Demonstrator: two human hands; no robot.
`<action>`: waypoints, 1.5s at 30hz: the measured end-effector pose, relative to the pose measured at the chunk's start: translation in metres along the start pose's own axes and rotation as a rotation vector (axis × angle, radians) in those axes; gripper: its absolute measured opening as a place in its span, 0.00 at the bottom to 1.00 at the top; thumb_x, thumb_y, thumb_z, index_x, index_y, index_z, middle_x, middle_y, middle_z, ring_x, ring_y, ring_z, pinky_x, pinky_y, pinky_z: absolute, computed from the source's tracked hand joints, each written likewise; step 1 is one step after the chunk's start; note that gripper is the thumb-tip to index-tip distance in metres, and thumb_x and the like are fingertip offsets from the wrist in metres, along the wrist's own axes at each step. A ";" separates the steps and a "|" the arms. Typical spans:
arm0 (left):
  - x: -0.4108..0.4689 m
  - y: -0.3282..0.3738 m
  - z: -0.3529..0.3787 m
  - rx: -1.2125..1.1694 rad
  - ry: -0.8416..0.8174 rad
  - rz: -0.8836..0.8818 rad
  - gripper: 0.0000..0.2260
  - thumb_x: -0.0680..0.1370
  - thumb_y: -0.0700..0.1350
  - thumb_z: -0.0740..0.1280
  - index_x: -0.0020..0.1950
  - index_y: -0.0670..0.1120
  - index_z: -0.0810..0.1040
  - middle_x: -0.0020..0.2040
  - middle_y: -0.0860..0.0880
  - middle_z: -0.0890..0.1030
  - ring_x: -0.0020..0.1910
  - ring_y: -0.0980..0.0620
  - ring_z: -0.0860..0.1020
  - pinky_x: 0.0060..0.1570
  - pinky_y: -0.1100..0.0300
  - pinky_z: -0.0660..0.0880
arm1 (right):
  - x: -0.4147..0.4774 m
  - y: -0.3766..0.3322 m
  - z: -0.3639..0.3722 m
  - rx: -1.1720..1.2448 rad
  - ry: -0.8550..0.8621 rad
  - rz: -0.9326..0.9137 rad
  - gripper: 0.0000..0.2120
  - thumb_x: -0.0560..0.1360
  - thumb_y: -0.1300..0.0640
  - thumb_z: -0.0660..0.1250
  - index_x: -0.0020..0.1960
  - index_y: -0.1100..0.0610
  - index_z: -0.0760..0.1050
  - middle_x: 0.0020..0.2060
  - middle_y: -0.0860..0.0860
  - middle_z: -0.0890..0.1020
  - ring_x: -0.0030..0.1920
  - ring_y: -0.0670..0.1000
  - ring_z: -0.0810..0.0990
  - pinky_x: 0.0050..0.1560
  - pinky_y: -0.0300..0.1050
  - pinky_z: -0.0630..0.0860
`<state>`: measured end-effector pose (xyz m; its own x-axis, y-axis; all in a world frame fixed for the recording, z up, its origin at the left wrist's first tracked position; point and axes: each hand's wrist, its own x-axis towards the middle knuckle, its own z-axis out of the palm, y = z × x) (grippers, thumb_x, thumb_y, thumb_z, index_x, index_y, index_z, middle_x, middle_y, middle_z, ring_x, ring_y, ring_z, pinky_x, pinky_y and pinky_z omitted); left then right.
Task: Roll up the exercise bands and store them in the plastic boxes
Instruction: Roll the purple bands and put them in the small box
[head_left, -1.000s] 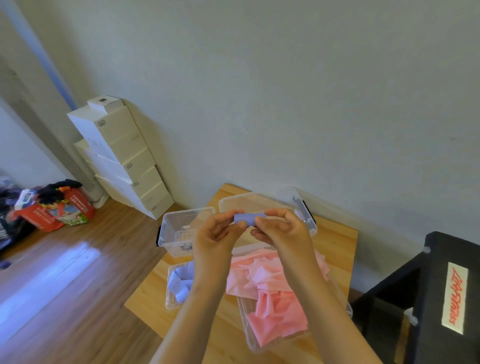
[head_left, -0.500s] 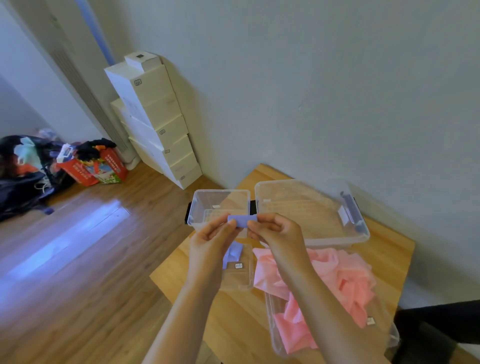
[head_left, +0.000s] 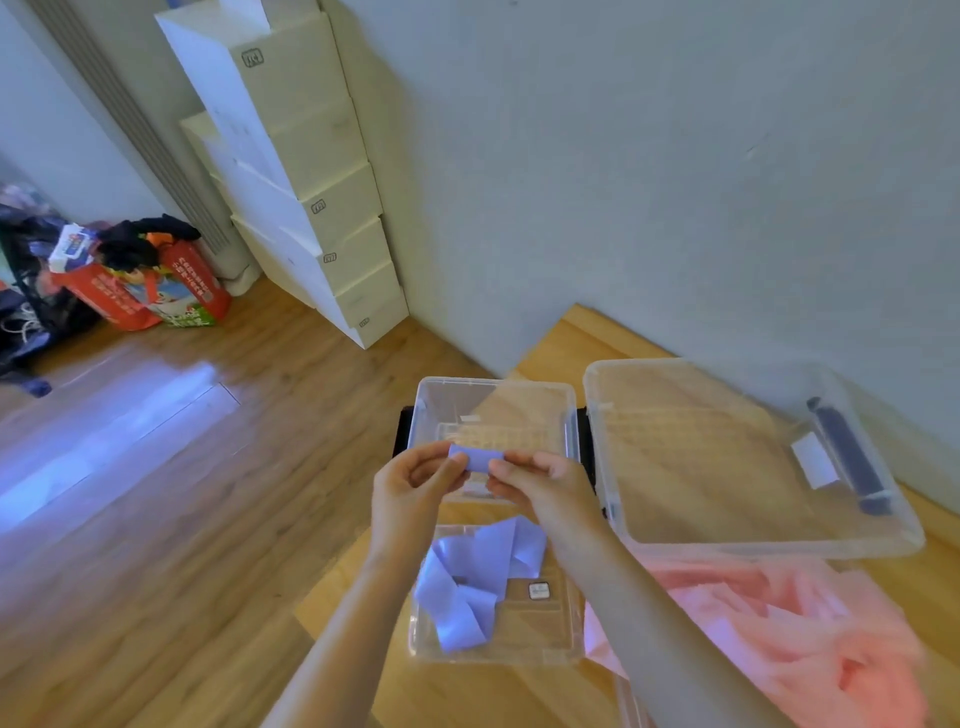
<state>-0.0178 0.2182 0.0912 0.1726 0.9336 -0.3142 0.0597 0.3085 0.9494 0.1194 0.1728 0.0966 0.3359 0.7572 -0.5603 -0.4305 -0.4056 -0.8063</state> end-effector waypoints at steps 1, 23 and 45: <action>0.011 -0.009 -0.003 0.045 0.031 0.027 0.06 0.76 0.40 0.71 0.53 0.42 0.82 0.45 0.46 0.85 0.47 0.49 0.84 0.45 0.66 0.77 | 0.013 0.004 0.003 -0.015 0.012 0.007 0.04 0.73 0.64 0.71 0.46 0.57 0.79 0.37 0.51 0.85 0.39 0.48 0.85 0.42 0.34 0.79; 0.117 -0.124 -0.035 0.197 0.036 0.199 0.15 0.72 0.62 0.66 0.56 0.61 0.82 0.62 0.58 0.79 0.67 0.50 0.73 0.64 0.39 0.70 | 0.231 0.079 0.039 -0.157 0.150 0.299 0.08 0.72 0.70 0.70 0.44 0.58 0.77 0.34 0.49 0.80 0.33 0.50 0.80 0.57 0.51 0.77; 0.120 -0.131 -0.034 0.122 0.000 0.150 0.18 0.71 0.63 0.67 0.58 0.60 0.81 0.65 0.60 0.77 0.69 0.49 0.71 0.64 0.40 0.71 | 0.227 0.068 0.042 -0.235 0.145 0.461 0.10 0.77 0.59 0.68 0.57 0.62 0.75 0.37 0.56 0.76 0.33 0.52 0.77 0.46 0.46 0.80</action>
<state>-0.0382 0.2957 -0.0711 0.1883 0.9674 -0.1693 0.1520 0.1416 0.9782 0.1314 0.3384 -0.0776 0.2759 0.4013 -0.8734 -0.3669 -0.7959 -0.4816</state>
